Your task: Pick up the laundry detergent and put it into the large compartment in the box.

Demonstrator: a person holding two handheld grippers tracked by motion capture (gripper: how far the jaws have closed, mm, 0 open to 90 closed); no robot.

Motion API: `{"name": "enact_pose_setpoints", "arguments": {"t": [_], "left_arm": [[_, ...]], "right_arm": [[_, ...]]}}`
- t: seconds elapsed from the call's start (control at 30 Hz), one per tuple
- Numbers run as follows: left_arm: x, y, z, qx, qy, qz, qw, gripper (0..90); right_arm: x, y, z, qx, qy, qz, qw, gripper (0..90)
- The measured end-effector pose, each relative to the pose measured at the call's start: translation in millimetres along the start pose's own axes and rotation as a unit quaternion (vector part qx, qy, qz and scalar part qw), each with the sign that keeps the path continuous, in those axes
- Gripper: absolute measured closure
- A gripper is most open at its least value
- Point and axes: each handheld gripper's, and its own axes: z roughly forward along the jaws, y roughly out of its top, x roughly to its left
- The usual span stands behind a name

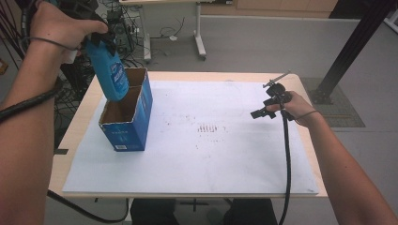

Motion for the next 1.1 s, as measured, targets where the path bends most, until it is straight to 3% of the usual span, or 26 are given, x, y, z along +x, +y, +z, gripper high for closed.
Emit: {"name": "enact_pose_setpoints", "arguments": {"t": [0.6,1.1], "left_arm": [[6.0,-10.3,29.8,0.023,-0.004,-0.007,0.9997,37.8],[16.1,-22.0,65.2,0.045,-0.010,-0.017,0.9988,37.8]], "right_arm": [[0.5,-0.9,-0.2,-0.003,0.002,0.004,1.0000,4.5],[1.2,-0.8,1.6,-0.003,0.005,0.005,1.0000,4.7]]}}
